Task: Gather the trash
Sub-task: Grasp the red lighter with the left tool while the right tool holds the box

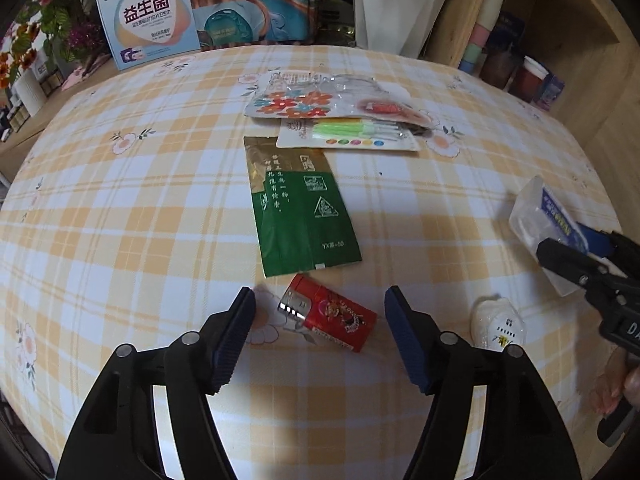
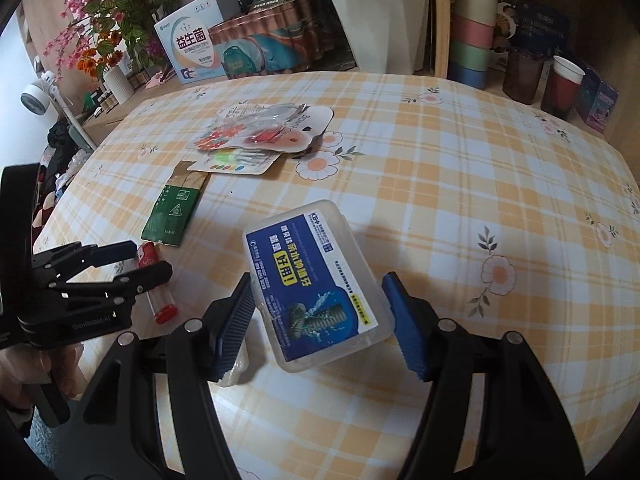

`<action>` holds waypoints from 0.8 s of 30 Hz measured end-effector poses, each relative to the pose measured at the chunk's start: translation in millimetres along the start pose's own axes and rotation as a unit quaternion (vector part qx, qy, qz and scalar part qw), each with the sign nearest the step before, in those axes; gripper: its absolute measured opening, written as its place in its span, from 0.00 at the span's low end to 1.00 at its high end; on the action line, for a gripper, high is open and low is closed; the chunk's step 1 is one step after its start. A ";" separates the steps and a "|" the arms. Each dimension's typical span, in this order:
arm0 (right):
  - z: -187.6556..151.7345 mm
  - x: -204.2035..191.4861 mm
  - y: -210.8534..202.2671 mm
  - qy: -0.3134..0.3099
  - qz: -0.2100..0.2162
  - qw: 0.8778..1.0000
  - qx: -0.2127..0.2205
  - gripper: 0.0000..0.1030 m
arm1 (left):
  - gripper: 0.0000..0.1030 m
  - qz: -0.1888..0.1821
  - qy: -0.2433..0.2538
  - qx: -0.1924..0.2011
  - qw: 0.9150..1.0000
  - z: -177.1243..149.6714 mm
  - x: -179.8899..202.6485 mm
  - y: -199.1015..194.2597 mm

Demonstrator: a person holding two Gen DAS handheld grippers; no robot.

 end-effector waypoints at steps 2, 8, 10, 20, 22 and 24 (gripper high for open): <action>-0.1 0.7 -2.5 0.004 0.002 1.000 0.002 0.63 | 0.66 0.002 0.010 -0.005 1.000 -4.5 3.1 -1.7; -4.7 -4.7 -11.1 0.007 0.013 1.000 0.010 0.63 | 0.65 -0.014 0.034 -0.009 0.999 -21.5 -5.3 -11.3; -5.9 -5.9 -13.9 0.011 0.015 1.000 0.013 0.63 | 0.59 -0.018 0.034 -0.006 0.999 -25.0 -12.5 -14.3; -11.5 -8.8 -29.4 0.026 0.030 0.999 0.028 0.63 | 0.55 -0.060 0.125 0.025 0.990 -14.2 -1.8 -22.2; -12.8 -7.1 -34.1 0.030 0.032 0.999 0.032 0.63 | 0.55 -0.057 0.164 0.030 0.984 -10.1 7.9 -21.9; -14.1 -5.0 -37.4 0.032 0.032 0.998 0.034 0.63 | 0.55 -0.045 0.198 0.031 0.979 -6.6 13.9 -18.0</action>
Point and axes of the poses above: each gripper's, at about its wrist camera, not at the fingertips, and y roughly the way its jaws point, x to its right, z to its top, the point moved 3 cm from there along y, roughly the way its jaws point, and after that the axes turned 2 degrees about y, right-handed, at the moved point
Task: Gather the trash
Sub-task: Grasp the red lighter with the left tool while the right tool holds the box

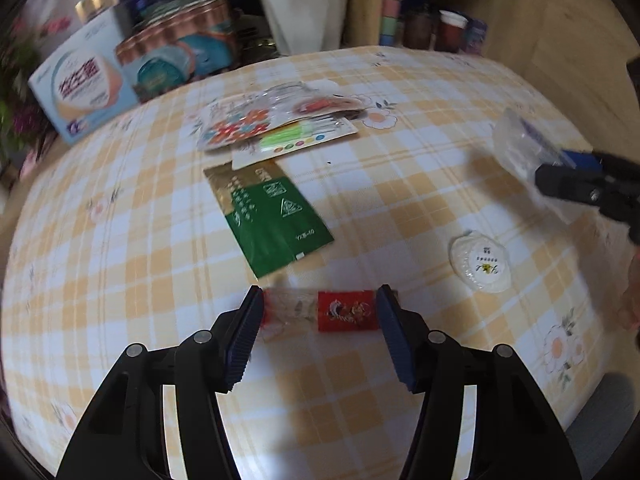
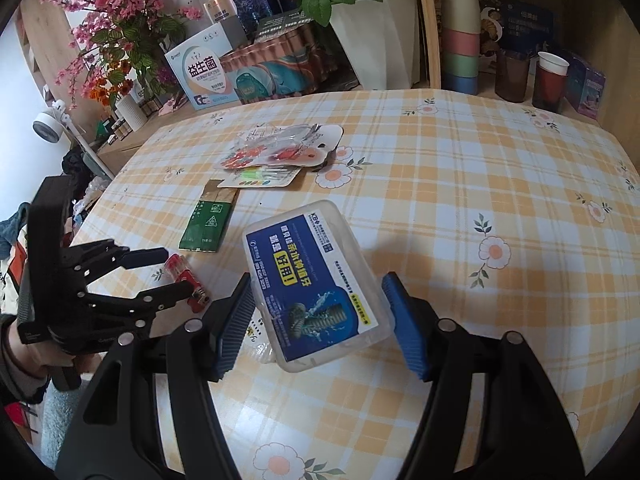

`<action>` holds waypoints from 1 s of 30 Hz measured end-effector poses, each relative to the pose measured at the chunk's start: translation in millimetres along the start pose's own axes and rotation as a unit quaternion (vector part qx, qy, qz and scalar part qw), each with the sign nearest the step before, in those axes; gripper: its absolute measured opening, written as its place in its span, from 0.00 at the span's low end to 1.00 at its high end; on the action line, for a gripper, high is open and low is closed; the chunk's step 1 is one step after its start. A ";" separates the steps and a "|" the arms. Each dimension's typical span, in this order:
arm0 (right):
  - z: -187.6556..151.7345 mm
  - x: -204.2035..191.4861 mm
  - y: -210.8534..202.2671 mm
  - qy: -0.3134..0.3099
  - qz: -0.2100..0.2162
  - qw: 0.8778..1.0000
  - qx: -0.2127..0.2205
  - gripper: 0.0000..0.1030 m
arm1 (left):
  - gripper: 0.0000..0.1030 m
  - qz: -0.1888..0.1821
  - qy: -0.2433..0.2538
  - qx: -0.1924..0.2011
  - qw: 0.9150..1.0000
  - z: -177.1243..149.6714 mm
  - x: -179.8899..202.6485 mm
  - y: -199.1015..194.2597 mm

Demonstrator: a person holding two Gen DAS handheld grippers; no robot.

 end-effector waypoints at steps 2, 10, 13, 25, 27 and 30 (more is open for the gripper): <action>-0.7 2.3 -3.0 0.002 0.000 1.000 0.002 0.63 | 0.55 -0.001 0.018 0.005 1.000 4.3 0.7 2.6; -1.5 11.3 -16.2 0.016 0.002 1.000 0.013 0.63 | 0.58 -0.073 0.135 0.019 0.988 12.6 -1.3 -12.0; 0.3 14.0 -18.3 0.020 0.002 1.000 0.016 0.63 | 0.59 -0.071 0.203 0.020 0.976 1.2 1.7 -13.3; -1.0 12.0 -15.5 0.030 0.004 0.999 0.014 0.63 | 0.60 -0.063 0.213 0.017 0.975 10.2 6.6 17.0; -2.2 11.7 -15.5 0.031 0.005 0.999 0.013 0.63 | 0.60 -0.069 0.190 0.013 0.979 14.1 4.7 19.5; -4.5 10.4 -16.8 0.034 0.009 0.999 0.013 0.63 | 0.60 -0.082 0.171 0.019 0.982 9.9 2.2 13.0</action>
Point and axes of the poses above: each gripper's, at about its wrist camera, not at the fingertips, and y roughly the way its jaws point, x to its right, z to its top, the point moved 3 cm from there along y, roughly the way its jaws point, and after that the axes turned 2 degrees about y, right-handed, at the moved point
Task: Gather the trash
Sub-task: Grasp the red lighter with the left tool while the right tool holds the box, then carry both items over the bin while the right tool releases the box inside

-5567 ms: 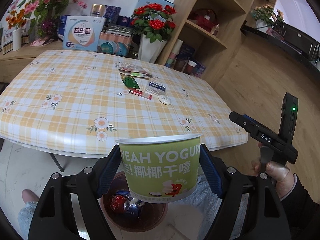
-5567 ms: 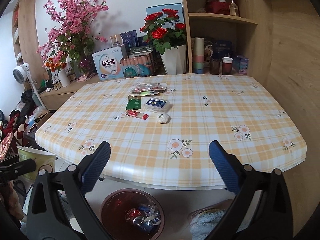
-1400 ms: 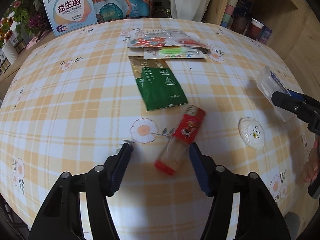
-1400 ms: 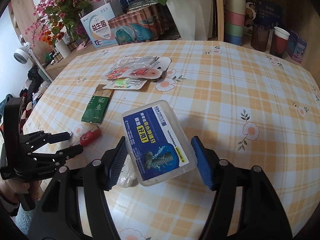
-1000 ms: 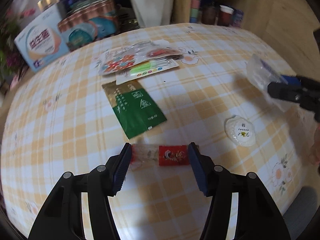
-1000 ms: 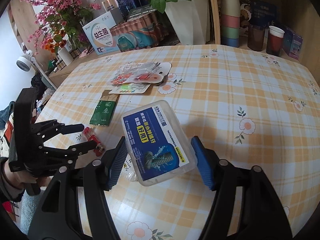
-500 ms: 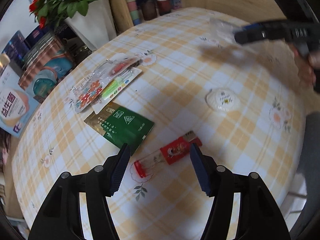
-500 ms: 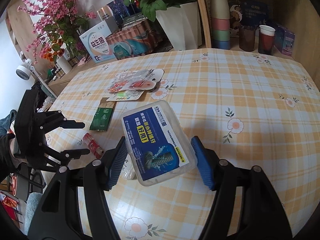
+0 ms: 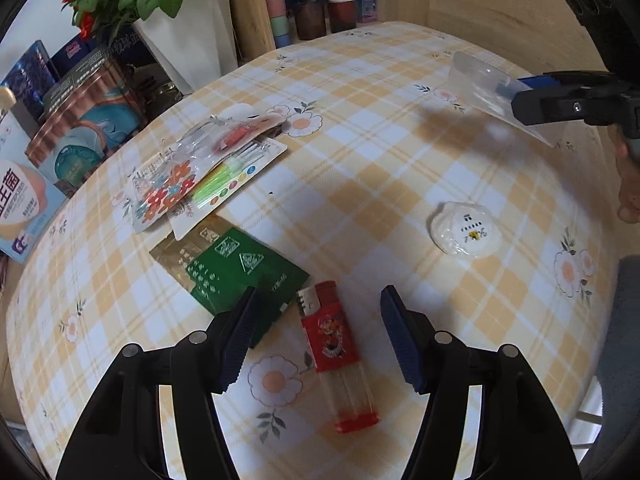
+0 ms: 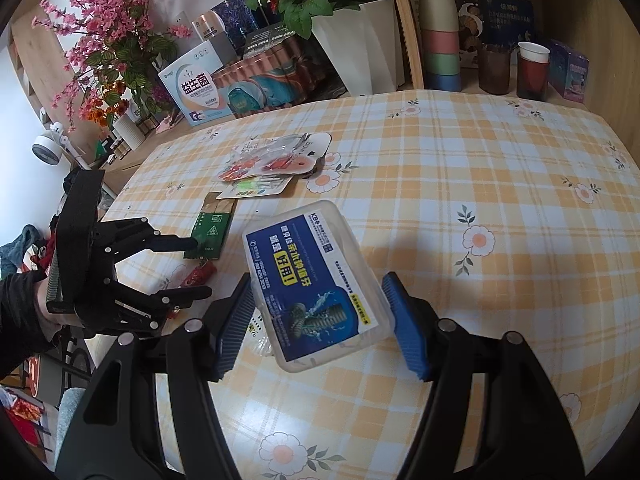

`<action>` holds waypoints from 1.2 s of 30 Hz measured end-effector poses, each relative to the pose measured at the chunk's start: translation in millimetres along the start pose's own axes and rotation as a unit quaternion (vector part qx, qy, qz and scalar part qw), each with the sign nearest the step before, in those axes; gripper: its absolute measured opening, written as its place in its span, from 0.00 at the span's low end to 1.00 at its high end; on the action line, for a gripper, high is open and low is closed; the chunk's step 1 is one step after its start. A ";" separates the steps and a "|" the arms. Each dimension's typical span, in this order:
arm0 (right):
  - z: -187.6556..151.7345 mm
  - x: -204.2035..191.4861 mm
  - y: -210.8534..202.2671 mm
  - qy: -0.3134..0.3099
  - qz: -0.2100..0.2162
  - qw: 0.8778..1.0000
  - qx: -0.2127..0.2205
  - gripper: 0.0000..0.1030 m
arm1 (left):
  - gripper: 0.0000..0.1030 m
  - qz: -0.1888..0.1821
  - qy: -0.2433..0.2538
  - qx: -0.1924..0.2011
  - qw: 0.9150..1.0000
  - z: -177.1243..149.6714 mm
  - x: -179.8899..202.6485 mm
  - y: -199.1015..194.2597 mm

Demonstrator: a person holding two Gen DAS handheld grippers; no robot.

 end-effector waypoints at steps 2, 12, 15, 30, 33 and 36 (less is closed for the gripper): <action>-1.2 -1.2 -1.2 -0.002 0.000 1.000 0.001 0.63 | 0.59 0.000 -0.018 0.003 1.000 -5.5 -0.5 -5.9; -15.1 -14.2 -6.8 0.005 0.005 1.000 0.002 0.63 | 0.22 -0.004 -0.123 0.001 0.992 -23.8 -7.0 -11.4; -22.9 -20.2 -11.5 0.006 0.003 1.000 0.001 0.63 | 0.22 0.006 -0.130 -0.006 0.991 -27.8 -5.9 -14.4; -61.4 -64.8 -57.0 -0.003 -0.009 1.000 0.019 0.63 | 0.22 0.021 -0.241 0.063 0.968 -76.6 16.8 -128.1; -72.9 -76.5 -67.7 -0.005 -0.009 1.000 0.021 0.63 | 0.22 0.019 -0.275 0.079 0.958 -90.0 22.4 -156.0; -85.4 -87.6 -77.5 -0.009 -0.011 1.000 0.021 0.63 | 0.22 0.022 -0.291 0.096 0.952 -100.6 30.2 -180.8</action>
Point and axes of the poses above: each gripper's, at about its wrist camera, not at the fingertips, and y roughly the way its jaws point, x to its right, z to its top, the point moved 3 cm from there along y, roughly the way its jaws point, and after that the axes turned 2 degrees about y, right-handed, at the moved point
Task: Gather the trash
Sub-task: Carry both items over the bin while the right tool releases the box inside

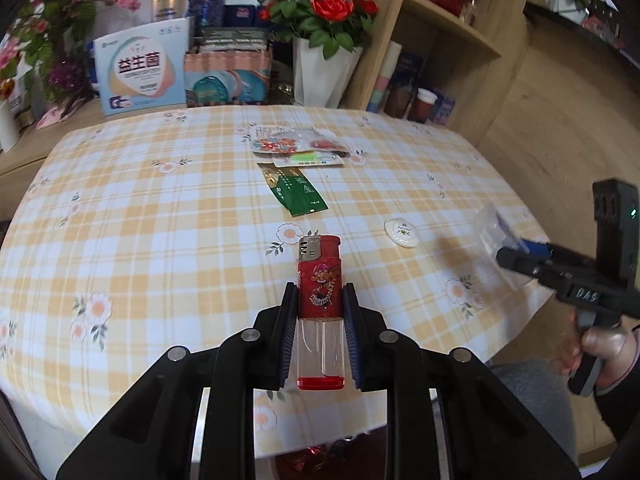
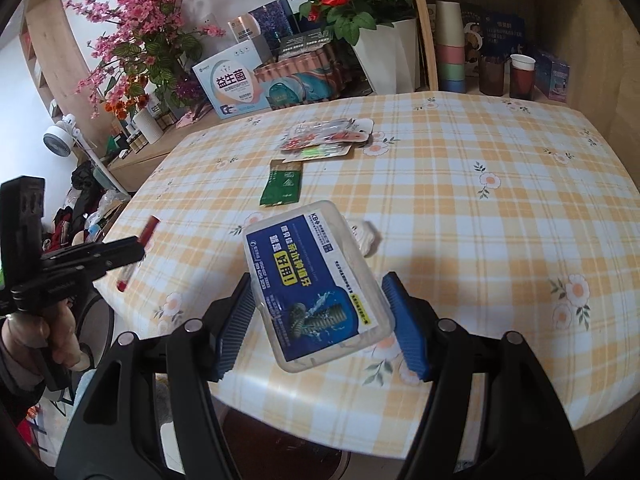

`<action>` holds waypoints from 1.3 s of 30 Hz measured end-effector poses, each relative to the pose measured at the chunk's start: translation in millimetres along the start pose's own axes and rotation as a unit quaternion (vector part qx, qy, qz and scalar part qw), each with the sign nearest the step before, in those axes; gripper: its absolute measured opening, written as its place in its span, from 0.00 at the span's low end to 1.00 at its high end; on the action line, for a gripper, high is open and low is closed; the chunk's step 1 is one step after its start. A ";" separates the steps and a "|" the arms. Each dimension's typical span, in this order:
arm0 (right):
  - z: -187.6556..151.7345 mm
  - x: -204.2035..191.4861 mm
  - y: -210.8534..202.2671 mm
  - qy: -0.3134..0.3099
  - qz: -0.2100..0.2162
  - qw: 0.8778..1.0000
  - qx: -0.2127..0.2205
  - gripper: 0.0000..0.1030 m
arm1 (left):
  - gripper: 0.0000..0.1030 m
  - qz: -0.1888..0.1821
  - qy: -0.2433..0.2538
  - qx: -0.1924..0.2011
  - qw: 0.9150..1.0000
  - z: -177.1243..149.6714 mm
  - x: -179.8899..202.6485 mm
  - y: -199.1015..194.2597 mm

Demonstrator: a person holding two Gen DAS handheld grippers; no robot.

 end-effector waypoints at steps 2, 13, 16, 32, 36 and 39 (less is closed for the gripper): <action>-9.3 -8.8 -8.7 -0.006 -0.003 1.000 0.001 0.63 | 0.22 0.003 -0.007 0.011 1.000 -6.8 2.9 -19.2; -63.9 -46.6 -44.8 -0.019 0.004 1.000 0.000 0.63 | 0.22 0.000 -0.019 0.057 0.998 -58.1 38.3 -103.0; -79.1 -59.0 -51.0 -0.031 0.006 0.999 -0.004 0.63 | 0.22 -0.008 -0.028 0.064 0.997 -72.3 42.9 -120.1; -134.9 -94.8 -48.2 -0.057 0.025 0.997 -0.039 0.68 | 0.22 -0.003 -0.049 0.065 0.997 -125.8 38.9 -146.0; -131.4 -94.2 -50.0 -0.057 0.023 0.998 -0.030 0.72 | 0.22 -0.002 -0.053 0.062 0.997 -125.7 35.4 -142.1; -126.5 -87.3 -54.0 -0.046 0.011 0.999 -0.017 0.79 | 0.22 -0.001 -0.049 0.059 0.997 -125.9 36.6 -138.3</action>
Point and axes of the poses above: each gripper's, at about its wrist camera, not at the fingertips, and y roughly the way its jaws point, x to its right, z to its top, the point moved 3 cm from there along y, roughly the way its jaws point, and after that the axes turned 2 degrees about y, right-handed, at the moved point
